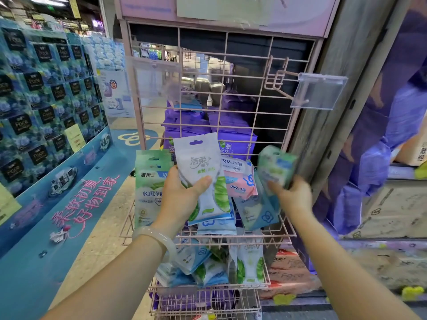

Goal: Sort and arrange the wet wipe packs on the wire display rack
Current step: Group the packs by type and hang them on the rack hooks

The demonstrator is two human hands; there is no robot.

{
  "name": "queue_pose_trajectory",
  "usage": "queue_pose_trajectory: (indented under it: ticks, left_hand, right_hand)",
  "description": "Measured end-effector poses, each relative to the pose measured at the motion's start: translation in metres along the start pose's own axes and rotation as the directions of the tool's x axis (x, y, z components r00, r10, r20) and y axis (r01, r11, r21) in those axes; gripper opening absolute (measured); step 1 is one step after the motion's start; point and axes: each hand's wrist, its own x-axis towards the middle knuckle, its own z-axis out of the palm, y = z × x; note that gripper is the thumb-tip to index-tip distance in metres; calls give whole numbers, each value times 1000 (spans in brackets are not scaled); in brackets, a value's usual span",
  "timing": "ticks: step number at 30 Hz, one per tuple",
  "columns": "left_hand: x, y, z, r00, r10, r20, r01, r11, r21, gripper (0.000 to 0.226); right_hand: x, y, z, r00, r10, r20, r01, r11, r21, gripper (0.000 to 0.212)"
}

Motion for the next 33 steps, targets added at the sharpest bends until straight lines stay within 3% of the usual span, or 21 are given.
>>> queue_pose_trajectory:
  ticks: [3,7,10,15,21,25,29,33]
  left_hand:
    - [-3,-2,5,998,59,-26,-58,997,50,34]
    - [-5,-2,29,992,79,101,-93,986,138,38]
    - [-5,-1,44,987,41,156,-67,984,166,36]
    - [-2,5,43,985,-42,167,23,993,117,34]
    - [-20,0,16,999,-41,4,41,998,-39,16]
    - [-29,-4,-29,981,-106,-161,74,979,-189,17]
    - [-27,-5,-74,901,-116,-418,48,985,-168,6]
    - [-23,0,-112,769,-53,-638,26,998,-52,30]
  right_hand:
    - [4,-10,-32,993,82,-85,-44,925,379,29]
    - [-7,-29,-59,999,2,-39,21,802,596,11]
    - [-16,-36,-61,997,-15,72,-36,758,651,4]
    - [-27,-31,-42,968,-7,253,-137,826,547,14]
    - [-41,-48,-20,953,-80,293,-95,837,538,36]
    - [-55,-74,-3,932,-164,322,-63,803,592,23]
    - [-88,-91,53,887,-209,412,-47,847,530,21]
    - [-106,-103,105,890,-139,435,-116,853,510,22]
